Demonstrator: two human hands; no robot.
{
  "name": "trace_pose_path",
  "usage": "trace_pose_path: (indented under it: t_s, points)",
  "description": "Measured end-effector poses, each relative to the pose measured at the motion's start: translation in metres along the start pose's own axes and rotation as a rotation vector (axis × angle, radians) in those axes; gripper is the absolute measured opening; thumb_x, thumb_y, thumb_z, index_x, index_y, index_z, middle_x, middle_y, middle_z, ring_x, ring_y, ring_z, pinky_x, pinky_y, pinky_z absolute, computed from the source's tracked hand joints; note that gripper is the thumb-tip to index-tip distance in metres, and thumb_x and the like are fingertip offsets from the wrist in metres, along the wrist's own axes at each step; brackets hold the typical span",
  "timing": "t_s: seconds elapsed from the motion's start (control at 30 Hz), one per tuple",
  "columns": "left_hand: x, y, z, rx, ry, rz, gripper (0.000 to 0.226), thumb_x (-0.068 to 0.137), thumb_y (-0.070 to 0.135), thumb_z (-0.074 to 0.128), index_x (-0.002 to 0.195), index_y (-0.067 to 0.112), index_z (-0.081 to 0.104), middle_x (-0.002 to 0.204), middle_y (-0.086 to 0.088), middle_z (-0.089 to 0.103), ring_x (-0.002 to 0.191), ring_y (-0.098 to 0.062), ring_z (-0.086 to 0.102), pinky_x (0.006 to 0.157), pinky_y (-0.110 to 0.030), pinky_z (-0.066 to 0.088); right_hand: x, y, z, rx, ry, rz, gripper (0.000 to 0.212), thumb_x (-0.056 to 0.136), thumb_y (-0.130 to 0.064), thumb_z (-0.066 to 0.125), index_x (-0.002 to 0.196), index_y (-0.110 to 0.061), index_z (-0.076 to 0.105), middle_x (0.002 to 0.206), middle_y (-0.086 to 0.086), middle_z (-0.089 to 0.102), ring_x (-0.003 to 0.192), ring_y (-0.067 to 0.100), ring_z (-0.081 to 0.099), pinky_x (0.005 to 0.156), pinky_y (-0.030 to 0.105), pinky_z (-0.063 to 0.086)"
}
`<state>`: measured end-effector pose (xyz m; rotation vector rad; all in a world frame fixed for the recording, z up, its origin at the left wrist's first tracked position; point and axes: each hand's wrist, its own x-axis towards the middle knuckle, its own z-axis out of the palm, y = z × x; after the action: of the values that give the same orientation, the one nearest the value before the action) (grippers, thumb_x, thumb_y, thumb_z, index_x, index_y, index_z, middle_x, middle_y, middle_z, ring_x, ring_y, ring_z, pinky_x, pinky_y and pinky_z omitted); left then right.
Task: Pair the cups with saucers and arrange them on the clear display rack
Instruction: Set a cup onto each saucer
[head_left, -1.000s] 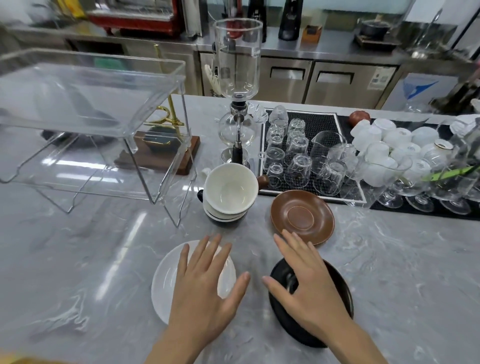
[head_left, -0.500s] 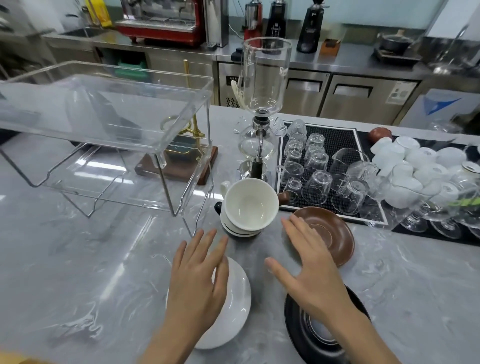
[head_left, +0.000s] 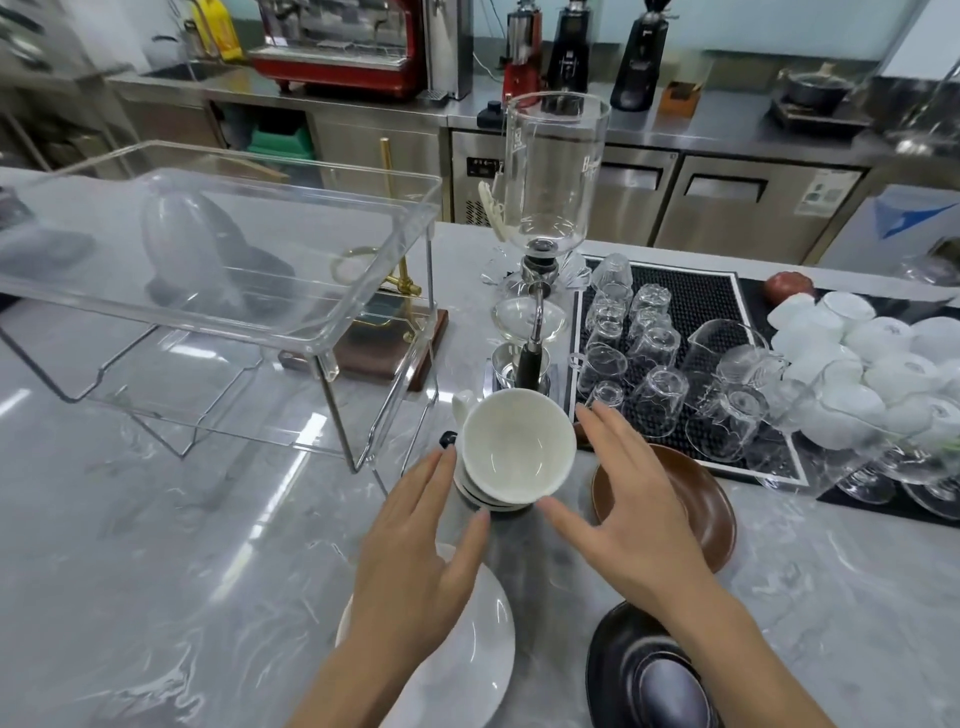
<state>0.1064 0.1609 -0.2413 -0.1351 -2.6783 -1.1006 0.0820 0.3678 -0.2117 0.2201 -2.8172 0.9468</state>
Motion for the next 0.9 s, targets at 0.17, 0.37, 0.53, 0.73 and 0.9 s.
trace_pose_path:
  t_s: [0.17,0.37,0.53,0.73,0.9]
  points:
    - [0.013,0.005,0.002,-0.053,-0.050,-0.033,0.090,0.075,0.079,0.058,0.151,0.034,0.040,0.151,0.031,0.037,0.135,0.026,0.020,0.105,0.006,0.011,0.013,0.003,-0.001,0.042,-0.097,-0.086,0.098,0.071,-0.061,0.068,0.150,-0.050,0.011,0.151,-0.041,0.009,0.148,-0.009,0.008,0.122,0.024,0.015]
    - [0.026,0.000,0.012,-0.090,-0.061,-0.033,0.109,0.062,0.080,0.072,0.154,0.035,0.033,0.150,0.030,0.039,0.141,0.004,0.036,0.110,-0.018,0.033,0.022,0.011,0.004,0.071,-0.133,-0.086,0.100,0.073,-0.039,0.078,0.154,-0.039,0.020,0.146,-0.035,0.019,0.142,-0.011,0.015,0.116,0.017,0.016]
    - [0.038,0.001,0.018,-0.112,-0.074,-0.021,0.111,0.054,0.075,0.080,0.149,0.039,0.035,0.150,0.022,0.045,0.139,-0.002,0.041,0.106,-0.025,0.040,0.030,0.015,0.004,0.090,-0.195,-0.089,0.100,0.072,-0.029,0.079,0.156,-0.025,0.025,0.153,-0.015,0.031,0.146,0.010,0.027,0.120,0.032,0.027]
    - [0.043,0.000,0.023,-0.188,-0.013,-0.030,0.096,0.045,0.064,0.087,0.131,0.050,0.044,0.126,0.034,0.051,0.117,0.016,0.045,0.086,-0.004,0.036,0.036,0.023,0.005,0.127,-0.189,-0.087,0.099,0.065,-0.030,0.085,0.149,-0.033,0.033,0.141,-0.023,0.038,0.131,-0.003,0.033,0.106,0.004,0.020]
    - [0.043,0.002,0.023,-0.193,0.032,0.003,0.091,0.046,0.062,0.087,0.122,0.068,0.037,0.122,0.047,0.047,0.114,0.018,0.047,0.085,-0.009,0.040,0.036,0.024,0.008,0.143,-0.131,-0.110,0.095,0.062,-0.027,0.084,0.144,-0.037,0.037,0.129,-0.042,0.033,0.123,-0.024,0.027,0.099,-0.008,0.017]
